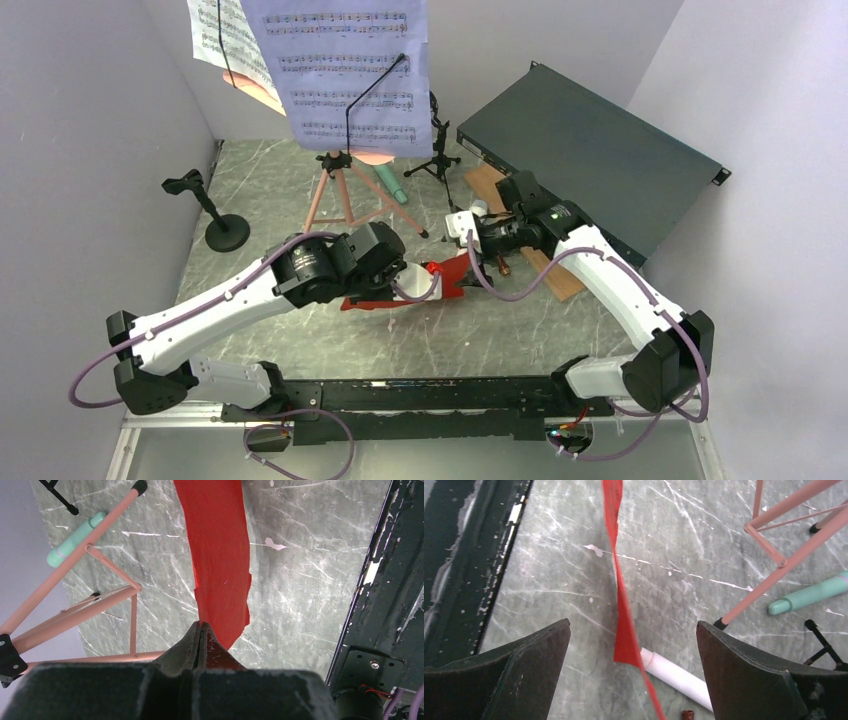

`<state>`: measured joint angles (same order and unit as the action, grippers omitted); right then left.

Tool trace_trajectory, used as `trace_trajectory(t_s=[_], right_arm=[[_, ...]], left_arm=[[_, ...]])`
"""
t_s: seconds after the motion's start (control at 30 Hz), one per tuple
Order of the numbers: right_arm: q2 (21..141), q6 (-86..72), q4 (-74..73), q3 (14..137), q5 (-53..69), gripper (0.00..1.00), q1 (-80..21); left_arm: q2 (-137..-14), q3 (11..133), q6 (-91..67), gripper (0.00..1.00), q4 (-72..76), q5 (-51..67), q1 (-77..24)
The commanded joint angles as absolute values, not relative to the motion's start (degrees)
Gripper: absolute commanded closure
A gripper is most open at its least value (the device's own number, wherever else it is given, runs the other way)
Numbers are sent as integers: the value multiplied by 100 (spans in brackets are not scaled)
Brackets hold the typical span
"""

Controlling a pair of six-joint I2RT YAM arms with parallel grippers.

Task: Pack up the instrument practice props
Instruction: Place the sheet music at the center of the board.

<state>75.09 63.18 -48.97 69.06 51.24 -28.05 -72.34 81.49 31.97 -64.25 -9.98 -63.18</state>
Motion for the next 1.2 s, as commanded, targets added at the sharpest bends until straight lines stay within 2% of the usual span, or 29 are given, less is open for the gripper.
trace_trajectory(t_s=[0.0, 0.07, 0.17, 0.3, 0.37, 0.4, 0.5, 0.53, 0.57, 0.6, 0.7, 0.77, 1.0, 1.07, 1.17], right_arm=[[7602, 6169, -4180, 7051, 4963, 0, -2899], [7721, 6229, -4137, 7077, 4966, 1, -2988], [7926, 6376, -4259, 7097, 4981, 7, -3162], [7874, 6475, -4345, 6837, 5112, 23, -3268], [7704, 6385, -4169, 6601, 5079, 39, -3270], [7643, 6377, -4120, 6499, 5043, 54, -3270], [7533, 6327, -4029, 6314, 4925, 85, -3270], [7507, 6327, -4038, 6287, 4893, 99, -3268], [7473, 6331, -4028, 6258, 4869, 100, -3264], [7418, 6355, -4025, 6225, 4859, 100, -3269], [7292, 6501, -4064, 6139, 4750, 100, -3270], [7203, 6602, -4079, 6027, 4577, 100, -3268], [7001, 7951, -5131, 5897, 4358, 100, -3335], [6944, 8287, -5461, 5818, 4361, 100, -3443], [6795, 8455, -5671, 5523, 4168, 100, -3672]], left_arm=[[-7078, 8008, 3450, 100, -6287, -895, -6363], [-7067, 7958, 3462, 100, -6253, -889, -6368], [-7058, 7913, 3435, 100, -6219, -961, -6368], [-6942, 7844, 3217, 100, -6190, -1056, -6363], [-6824, 7751, 3098, 100, -6093, -1001, -6366], [-6745, 7684, 3049, 100, -6020, -961, -6364], [-6530, 7445, 2871, 100, -5703, -793, -6359], [-6445, 7343, 2791, 100, -5571, -734, -6358], [-6371, 7256, 2671, 100, -5439, -689, -6355], [-6304, 7157, 2510, 96, -5295, -652, -6348], [-6190, 7061, 1607, 46, -4910, -413, -6187], [-6171, 7096, 1026, 31, -4761, 190, -5786], [-6199, 6529, -985, 15, -3578, 3497, -3378], [-6370, 6179, -1707, 1, -2974, 4348, -2852], [-6764, 5705, -2527, 1, -2239, 5009, -2448]])
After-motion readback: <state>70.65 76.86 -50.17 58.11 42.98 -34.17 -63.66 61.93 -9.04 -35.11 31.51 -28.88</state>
